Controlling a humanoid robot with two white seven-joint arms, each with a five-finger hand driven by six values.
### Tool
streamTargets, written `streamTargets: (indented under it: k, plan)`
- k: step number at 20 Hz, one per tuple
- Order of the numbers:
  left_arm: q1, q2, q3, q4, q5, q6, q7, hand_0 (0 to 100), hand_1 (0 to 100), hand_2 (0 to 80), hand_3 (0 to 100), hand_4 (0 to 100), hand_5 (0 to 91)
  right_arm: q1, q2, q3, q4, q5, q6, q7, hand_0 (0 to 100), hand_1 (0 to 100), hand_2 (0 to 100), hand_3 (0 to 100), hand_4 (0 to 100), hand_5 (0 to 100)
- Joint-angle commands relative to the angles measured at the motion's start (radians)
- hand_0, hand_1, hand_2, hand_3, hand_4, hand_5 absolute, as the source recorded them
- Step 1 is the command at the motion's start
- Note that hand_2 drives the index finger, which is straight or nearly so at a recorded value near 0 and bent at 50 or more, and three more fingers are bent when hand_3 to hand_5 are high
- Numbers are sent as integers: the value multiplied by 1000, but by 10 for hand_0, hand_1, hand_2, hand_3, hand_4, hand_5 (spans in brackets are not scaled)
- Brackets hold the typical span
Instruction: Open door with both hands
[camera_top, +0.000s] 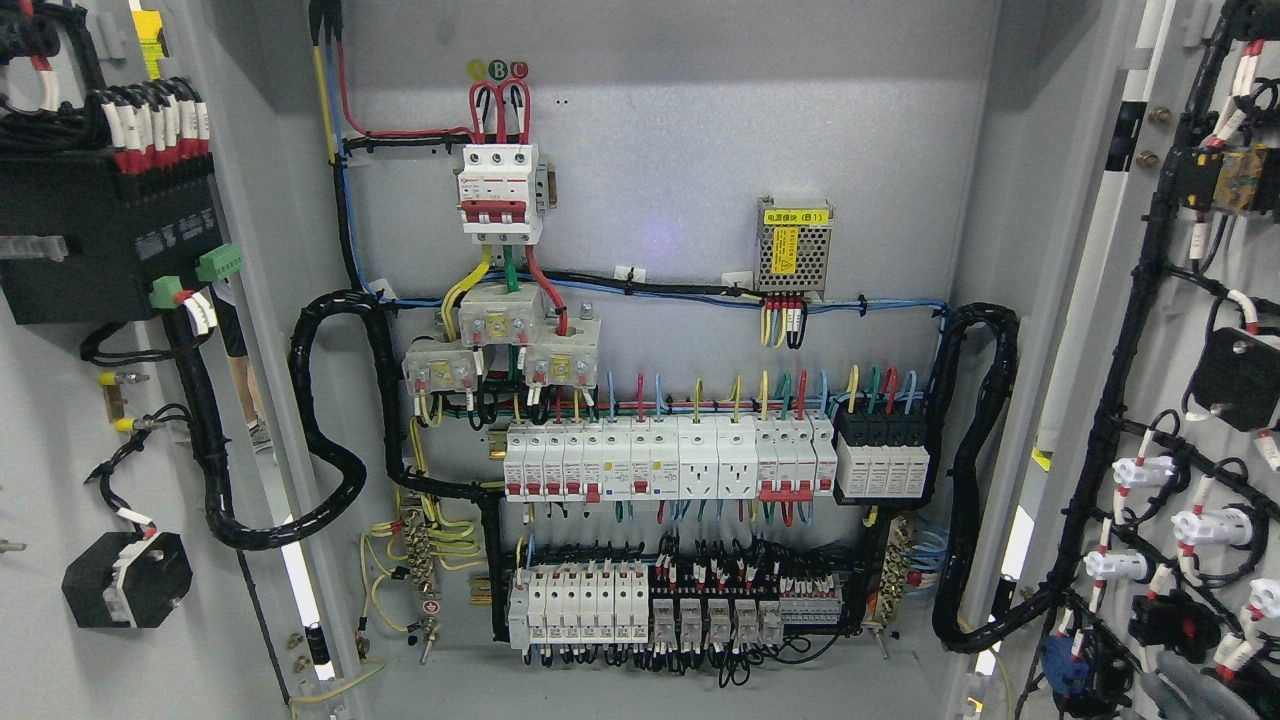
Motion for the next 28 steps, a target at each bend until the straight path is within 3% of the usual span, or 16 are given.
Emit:
streamTargets:
  k: [1,7,16,21,25,28]
  plan:
    - [-3,90,109,114,98,13,-26,120,556,0,0,0,0,12,6,-73,1,-14,2,0,0,500,40,0,0,0]
    - [-18,155,141,182,145,13,-32,120,556,0,0,0,0,17,14,-126,6,-14,8,1,0,500,40,0,0,0]
    - [-135,257,151,336,251,110,-130,120,556,0,0,0,0,38,14,-156,17,-19,8,1,0,500,40,0,0,0]
    - [-169,288,152,393,260,132,-139,120,556,0,0,0,0,38,10,-154,17,-101,8,1,0,500,40,0,0,0]
    - [-170,291,181,396,271,138,-199,120,556,0,0,0,0,41,5,-153,20,-111,8,3,0,500,40,0,0,0]
    - [-172,293,213,410,272,170,-207,120,556,0,0,0,0,41,0,-143,18,-111,8,5,0,500,40,0,0,0]
